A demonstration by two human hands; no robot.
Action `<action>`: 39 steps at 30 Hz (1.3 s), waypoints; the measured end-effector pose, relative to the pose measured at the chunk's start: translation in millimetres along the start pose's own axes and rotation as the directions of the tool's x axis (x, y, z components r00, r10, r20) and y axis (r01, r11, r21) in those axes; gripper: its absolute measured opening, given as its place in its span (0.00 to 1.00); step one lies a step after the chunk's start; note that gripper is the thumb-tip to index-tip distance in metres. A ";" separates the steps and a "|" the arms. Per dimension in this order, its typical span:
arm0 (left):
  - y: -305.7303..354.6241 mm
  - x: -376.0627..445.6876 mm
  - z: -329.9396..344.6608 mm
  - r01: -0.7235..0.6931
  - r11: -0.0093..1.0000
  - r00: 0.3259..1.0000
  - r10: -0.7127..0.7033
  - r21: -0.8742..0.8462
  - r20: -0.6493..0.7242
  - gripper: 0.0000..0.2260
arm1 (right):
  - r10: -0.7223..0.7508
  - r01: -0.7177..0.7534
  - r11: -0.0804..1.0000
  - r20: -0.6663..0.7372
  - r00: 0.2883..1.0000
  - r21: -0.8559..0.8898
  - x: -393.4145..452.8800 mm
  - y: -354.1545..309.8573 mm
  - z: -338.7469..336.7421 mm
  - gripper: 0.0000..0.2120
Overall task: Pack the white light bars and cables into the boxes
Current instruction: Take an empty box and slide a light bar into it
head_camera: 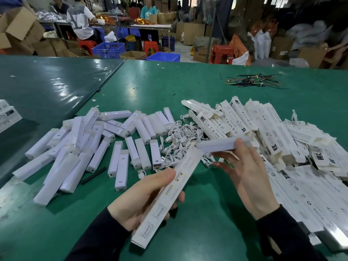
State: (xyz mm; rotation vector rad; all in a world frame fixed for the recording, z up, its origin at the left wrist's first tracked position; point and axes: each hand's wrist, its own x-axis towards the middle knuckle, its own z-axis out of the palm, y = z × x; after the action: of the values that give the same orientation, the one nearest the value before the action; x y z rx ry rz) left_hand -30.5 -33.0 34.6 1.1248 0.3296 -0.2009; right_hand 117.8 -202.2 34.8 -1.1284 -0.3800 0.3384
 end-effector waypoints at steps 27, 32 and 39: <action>-10.1 3.8 -3.4 0.098 0.989 0.966 -0.068 -0.109 0.251 0.25 | 0.193 -0.197 0.978 0.054 0.980 0.068 1.3 14.7 2.7 0.20; -11.6 6.3 -3.8 0.104 0.988 0.966 -0.072 -0.117 0.249 0.24 | 0.052 -0.046 0.996 -0.083 0.995 0.071 -1.2 14.1 6.9 0.16; -12.9 6.8 -2.1 0.037 0.996 0.984 -0.021 -0.084 0.179 0.27 | 0.233 -0.218 0.916 -0.005 0.972 0.337 -1.4 -5.3 6.9 0.12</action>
State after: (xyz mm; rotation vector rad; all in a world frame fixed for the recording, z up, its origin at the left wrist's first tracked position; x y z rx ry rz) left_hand -28.6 -36.5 20.4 1.0088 0.1941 -0.3083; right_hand 113.8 -199.4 42.0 -0.8433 -0.1417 0.5586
